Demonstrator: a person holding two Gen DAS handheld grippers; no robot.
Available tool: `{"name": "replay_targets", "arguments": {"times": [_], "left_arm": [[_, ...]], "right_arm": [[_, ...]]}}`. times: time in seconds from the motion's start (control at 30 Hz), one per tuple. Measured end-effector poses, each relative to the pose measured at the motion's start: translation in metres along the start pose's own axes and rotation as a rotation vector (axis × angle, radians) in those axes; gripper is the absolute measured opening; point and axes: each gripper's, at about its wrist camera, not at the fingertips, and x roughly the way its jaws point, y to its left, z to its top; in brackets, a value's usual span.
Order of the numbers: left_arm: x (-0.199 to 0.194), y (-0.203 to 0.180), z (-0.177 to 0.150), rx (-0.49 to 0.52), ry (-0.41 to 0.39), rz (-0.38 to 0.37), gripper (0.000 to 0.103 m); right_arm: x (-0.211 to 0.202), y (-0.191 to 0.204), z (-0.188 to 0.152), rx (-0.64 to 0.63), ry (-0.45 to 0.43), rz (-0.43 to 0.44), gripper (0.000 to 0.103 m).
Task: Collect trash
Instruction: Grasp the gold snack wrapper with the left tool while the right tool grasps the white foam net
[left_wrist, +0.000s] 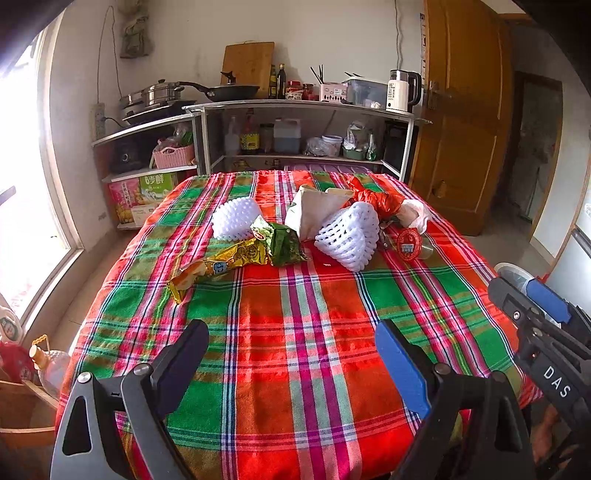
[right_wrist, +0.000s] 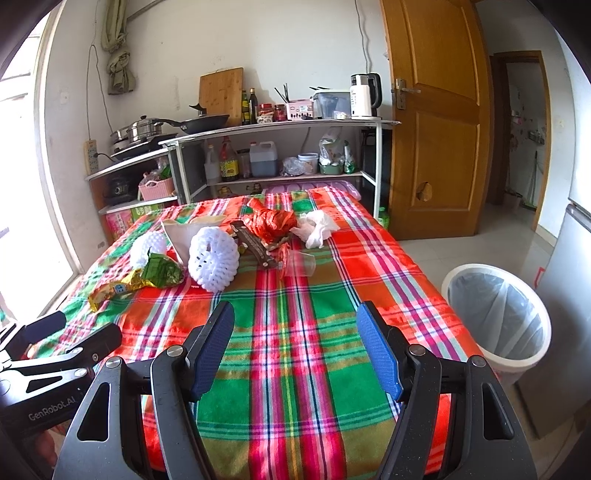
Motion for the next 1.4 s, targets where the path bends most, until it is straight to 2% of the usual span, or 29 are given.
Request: {"name": "replay_targets", "arguments": {"times": [0.23, 0.5, 0.67, 0.77, 1.0, 1.17, 1.3, 1.4], "left_arm": [[0.014, 0.038, 0.014, -0.049, -0.008, -0.015, 0.092], [0.042, 0.083, 0.032, -0.095, -0.002, -0.004, 0.101], [0.069, 0.101, 0.044, -0.105, 0.038, -0.012, 0.101], [0.080, 0.103, 0.050, -0.056, 0.046, 0.009, 0.101], [0.112, 0.103, 0.053, -0.010, 0.119, -0.047, 0.099], [0.124, 0.103, 0.050, -0.003, 0.147, -0.061, 0.092], [0.136, 0.101, 0.050, -0.005, 0.195, -0.087, 0.076], [0.141, 0.097, 0.049, 0.012, 0.206, -0.100, 0.070]], "right_arm": [[0.041, 0.014, 0.008, -0.026, 0.084, 0.149, 0.069], [0.082, 0.030, 0.034, -0.050, 0.124, 0.238, 0.069], [0.107, 0.034, 0.046, -0.041, 0.173, 0.262, 0.069], [0.123, 0.040, 0.047, -0.043, 0.211, 0.267, 0.069], [0.153, 0.049, 0.050, -0.031, 0.275, 0.299, 0.069], [0.162, 0.061, 0.053, -0.062, 0.288, 0.298, 0.069], [0.172, 0.060, 0.052, -0.037, 0.317, 0.295, 0.069], [0.174, 0.060, 0.053, -0.037, 0.314, 0.306, 0.069]]}}
